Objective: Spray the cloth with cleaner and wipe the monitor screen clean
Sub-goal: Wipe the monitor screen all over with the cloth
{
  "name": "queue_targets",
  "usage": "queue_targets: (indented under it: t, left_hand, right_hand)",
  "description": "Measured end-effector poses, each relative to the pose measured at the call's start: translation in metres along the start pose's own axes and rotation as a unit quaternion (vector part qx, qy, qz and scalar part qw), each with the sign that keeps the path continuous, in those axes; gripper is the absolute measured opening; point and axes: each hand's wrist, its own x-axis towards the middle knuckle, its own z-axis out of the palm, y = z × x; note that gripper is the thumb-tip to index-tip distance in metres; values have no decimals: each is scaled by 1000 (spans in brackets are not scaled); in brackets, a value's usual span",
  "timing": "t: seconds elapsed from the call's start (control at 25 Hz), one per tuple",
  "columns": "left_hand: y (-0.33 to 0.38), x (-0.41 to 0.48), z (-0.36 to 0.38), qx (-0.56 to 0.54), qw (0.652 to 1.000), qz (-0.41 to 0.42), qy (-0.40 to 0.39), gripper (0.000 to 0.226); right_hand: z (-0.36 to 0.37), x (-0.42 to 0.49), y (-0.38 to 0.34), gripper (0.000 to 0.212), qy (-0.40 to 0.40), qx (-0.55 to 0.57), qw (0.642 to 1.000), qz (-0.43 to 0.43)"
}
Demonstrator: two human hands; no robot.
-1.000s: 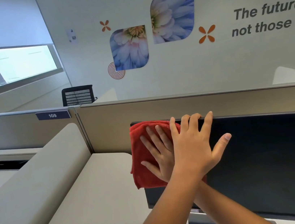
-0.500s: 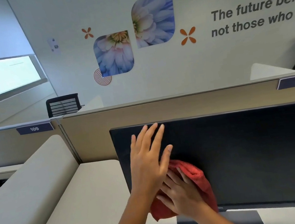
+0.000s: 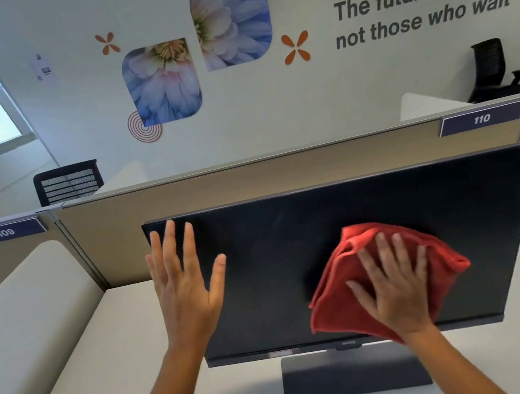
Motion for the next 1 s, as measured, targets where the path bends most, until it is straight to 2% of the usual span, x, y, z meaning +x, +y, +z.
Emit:
queue_targets:
  t: [0.12, 0.24, 0.36, 0.56, 0.72, 1.0]
  left_hand:
    - [-1, 16, 1, -17, 1000, -8, -6, 63]
    - [-1, 19, 2, -19, 1000, 4, 5, 59]
    - [1, 26, -1, -14, 999, -1, 28, 52]
    - [4, 38, -7, -75, 996, -5, 38, 42]
    - [3, 37, -10, -54, 998, -7, 36, 42]
    - [7, 34, -13, -48, 998, -13, 29, 45]
  right_hand:
    - [-7, -4, 49, 66, 3, -20, 997, 76]
    - [-10, -20, 71, 69, -11, -13, 977, 210]
    - [-9, -40, 71, 69, -21, 16, 949, 313]
    - [2, -78, 38, 68, -34, 67, 885, 460]
    - [-1, -109, 4, 73, -86, 124, 868, 473]
    - [-11, -131, -58, 58, -180, 130, 894, 390]
